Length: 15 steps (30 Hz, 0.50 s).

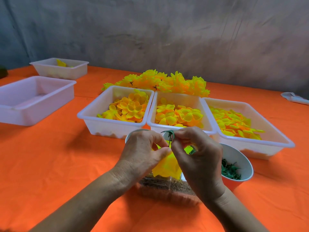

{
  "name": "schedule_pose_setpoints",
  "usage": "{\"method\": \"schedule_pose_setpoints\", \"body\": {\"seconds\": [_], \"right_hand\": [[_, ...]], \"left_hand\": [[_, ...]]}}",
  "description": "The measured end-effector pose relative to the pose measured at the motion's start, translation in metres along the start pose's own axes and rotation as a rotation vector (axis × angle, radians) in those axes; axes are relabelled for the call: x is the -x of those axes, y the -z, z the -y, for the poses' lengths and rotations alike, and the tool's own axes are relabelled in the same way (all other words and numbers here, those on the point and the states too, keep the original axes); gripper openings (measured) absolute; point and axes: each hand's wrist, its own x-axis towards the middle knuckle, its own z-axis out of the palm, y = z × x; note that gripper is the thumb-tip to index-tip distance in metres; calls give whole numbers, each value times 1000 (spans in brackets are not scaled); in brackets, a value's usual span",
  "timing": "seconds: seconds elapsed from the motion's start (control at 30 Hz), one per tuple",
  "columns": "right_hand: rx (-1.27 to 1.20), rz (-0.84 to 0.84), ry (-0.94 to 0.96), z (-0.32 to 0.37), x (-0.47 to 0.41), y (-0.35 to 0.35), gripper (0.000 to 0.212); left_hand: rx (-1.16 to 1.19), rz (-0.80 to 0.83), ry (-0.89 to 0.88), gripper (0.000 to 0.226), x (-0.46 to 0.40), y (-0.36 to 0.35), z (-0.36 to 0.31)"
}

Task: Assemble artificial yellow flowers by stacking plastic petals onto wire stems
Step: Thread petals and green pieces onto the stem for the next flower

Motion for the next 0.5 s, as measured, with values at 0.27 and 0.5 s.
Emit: {"method": "schedule_pose_setpoints", "body": {"seconds": [0.27, 0.5], "right_hand": [[-369, 95, -396, 2, -7, 2, 22], [-372, 99, -361, 2, -3, 3, 25]], "left_hand": [[10, 13, 20, 9, 0, 0, 0], [3, 15, 17, 8, 0, 0, -1]]}}
